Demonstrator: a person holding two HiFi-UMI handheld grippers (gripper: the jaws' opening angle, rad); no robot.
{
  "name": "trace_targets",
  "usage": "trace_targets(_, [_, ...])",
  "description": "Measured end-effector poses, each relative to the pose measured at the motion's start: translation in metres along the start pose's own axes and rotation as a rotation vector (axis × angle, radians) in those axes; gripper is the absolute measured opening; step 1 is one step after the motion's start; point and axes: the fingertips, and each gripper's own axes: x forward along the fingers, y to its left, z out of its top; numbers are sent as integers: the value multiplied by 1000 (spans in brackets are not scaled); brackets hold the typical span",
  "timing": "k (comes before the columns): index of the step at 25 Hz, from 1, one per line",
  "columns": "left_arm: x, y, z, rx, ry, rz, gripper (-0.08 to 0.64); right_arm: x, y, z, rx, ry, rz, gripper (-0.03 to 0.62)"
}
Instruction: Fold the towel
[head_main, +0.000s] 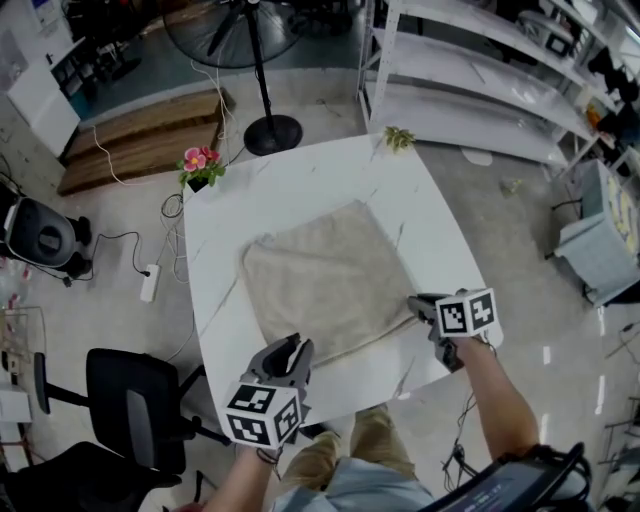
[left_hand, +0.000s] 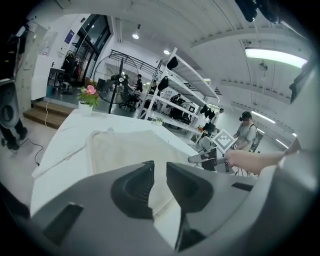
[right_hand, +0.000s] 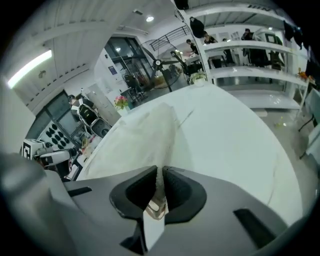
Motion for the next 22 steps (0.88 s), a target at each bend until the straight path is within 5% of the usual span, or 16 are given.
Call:
trace_targets(4, [-24, 16, 4, -11, -43, 29, 78, -19, 34, 37, -114, -90, -29, 44])
trace_targets(11, [-75, 37, 4, -39, -136, 68, 78, -20, 158, 79, -524, -130, -3, 41])
trace_targets(16, [-103, 47, -2, -60, -168, 96, 78, 4, 243, 65, -799, -72, 46, 41])
trace_targets(22, [-125, 58, -25, -97, -172, 125, 78, 53, 293, -2, -1035, 55, 88, 43])
